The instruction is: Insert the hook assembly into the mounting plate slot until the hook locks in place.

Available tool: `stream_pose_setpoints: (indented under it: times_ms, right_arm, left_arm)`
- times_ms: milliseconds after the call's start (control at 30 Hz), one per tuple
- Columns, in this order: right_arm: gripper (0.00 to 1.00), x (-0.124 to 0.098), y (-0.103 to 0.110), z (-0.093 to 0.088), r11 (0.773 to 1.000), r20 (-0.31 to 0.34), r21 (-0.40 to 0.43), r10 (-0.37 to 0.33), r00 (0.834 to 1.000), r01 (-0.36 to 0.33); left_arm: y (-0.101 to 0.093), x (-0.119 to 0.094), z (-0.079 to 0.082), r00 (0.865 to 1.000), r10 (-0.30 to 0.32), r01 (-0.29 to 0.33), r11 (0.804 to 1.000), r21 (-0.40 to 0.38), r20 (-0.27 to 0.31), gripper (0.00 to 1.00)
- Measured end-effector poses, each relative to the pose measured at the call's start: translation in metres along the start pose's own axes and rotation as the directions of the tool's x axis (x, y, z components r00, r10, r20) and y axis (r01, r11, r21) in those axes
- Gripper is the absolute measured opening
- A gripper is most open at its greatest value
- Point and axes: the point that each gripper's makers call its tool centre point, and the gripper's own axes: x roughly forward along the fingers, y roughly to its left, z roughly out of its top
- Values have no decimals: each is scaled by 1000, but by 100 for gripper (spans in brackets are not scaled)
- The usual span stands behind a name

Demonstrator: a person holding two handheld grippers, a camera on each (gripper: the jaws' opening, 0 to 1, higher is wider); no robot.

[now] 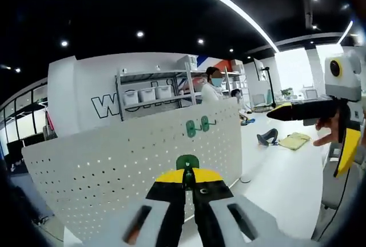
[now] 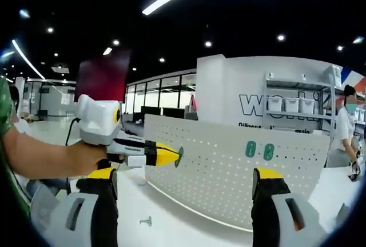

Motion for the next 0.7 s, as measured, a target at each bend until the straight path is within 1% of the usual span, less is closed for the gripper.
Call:
stream_pose_setpoints:
  times_ms: [133, 200, 267, 367, 567, 633, 700]
  right_arm:
    - [100, -2, -6, 2, 1000, 6, -4, -5, 1000, 5]
    - [100, -4, -9, 3, 1000, 14, -10, -15, 1000, 15]
    - [100, -5, -14, 5, 1000, 18, -18, -23, 1000, 23]
    - [100, -7, -19, 5, 999, 18, -29, -27, 999, 27]
    - [100, -8, -32, 3, 999, 10, -37, -37, 999, 37]
    - [100, -9, -37, 2, 998, 9, -39, -42, 999, 42]
    - [100, -11, -42, 1, 998, 8, -35, -46, 999, 46]
  left_arm:
    - [4, 19, 10, 1000, 23, -23, 999, -33, 15, 3]
    - [3, 26, 15, 999, 31, -30, 999, -31, 22, 3]
    - [4, 37, 20, 998, 56, -55, 998, -34, 31, 3]
    - [3, 46, 27, 995, 83, -81, 996, -45, 51, 3]
    - [3, 61, 30, 990, 135, -131, 989, -66, 51, 3]
    - [7, 65, 29, 985, 168, -164, 983, -78, 45, 3]
    - [7, 73, 29, 984, 174, -169, 980, -105, 45, 3]
